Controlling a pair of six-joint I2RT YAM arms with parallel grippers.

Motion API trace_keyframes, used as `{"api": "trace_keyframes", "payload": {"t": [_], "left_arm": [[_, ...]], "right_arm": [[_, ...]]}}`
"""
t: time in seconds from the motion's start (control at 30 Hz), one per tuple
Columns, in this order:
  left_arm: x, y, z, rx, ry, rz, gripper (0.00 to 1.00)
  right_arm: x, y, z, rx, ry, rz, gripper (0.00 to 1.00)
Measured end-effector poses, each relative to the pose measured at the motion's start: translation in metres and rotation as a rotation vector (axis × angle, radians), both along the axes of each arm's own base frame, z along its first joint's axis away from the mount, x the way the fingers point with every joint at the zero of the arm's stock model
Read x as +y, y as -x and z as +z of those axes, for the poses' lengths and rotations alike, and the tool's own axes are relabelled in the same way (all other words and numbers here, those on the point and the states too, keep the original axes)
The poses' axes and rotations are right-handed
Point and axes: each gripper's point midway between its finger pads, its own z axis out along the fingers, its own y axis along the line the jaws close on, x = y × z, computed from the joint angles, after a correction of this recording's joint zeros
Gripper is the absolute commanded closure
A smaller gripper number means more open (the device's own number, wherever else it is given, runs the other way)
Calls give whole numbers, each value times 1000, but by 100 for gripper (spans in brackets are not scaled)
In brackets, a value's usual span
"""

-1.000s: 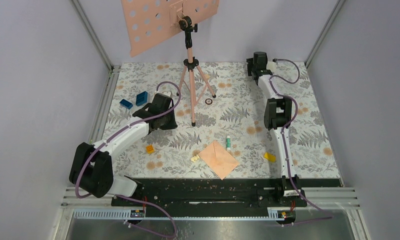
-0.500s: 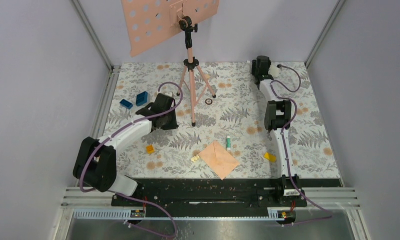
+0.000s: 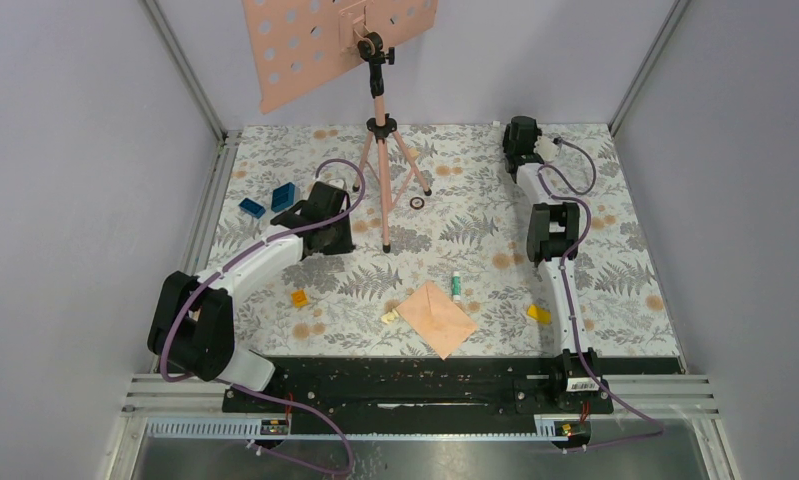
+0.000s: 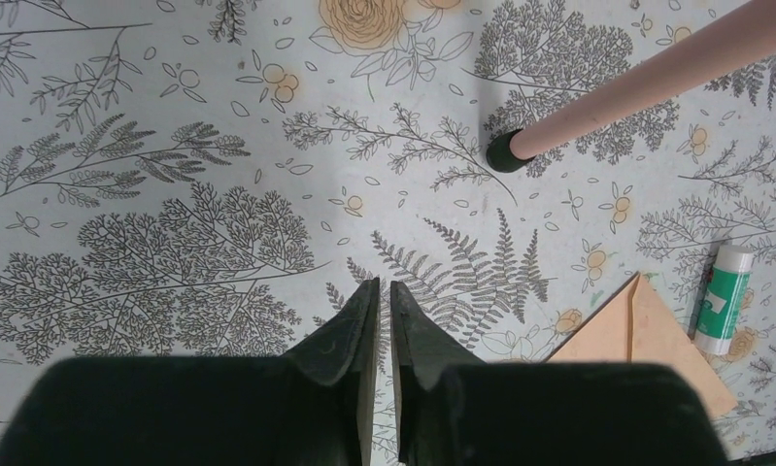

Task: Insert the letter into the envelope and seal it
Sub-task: Pick up the solid glue cap from the center of the board.

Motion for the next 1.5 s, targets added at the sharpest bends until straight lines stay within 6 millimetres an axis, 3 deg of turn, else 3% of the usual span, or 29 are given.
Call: {"api": "trace_keyframes", "payload": {"t": [0.2, 0.57, 1.13, 1.5], "left_arm": [[6, -3, 2, -6, -21, 6, 91], [11, -4, 1, -14, -47, 12, 91], [11, -4, 1, -14, -49, 15, 91], [16, -1, -1, 0, -68, 22, 91]], "right_arm": [[3, 0, -1, -14, -40, -33, 81], [35, -1, 5, -53, -66, 1, 81], [46, -3, 3, -81, -93, 60, 83], [83, -2, 15, -150, -156, 262, 92]]}}
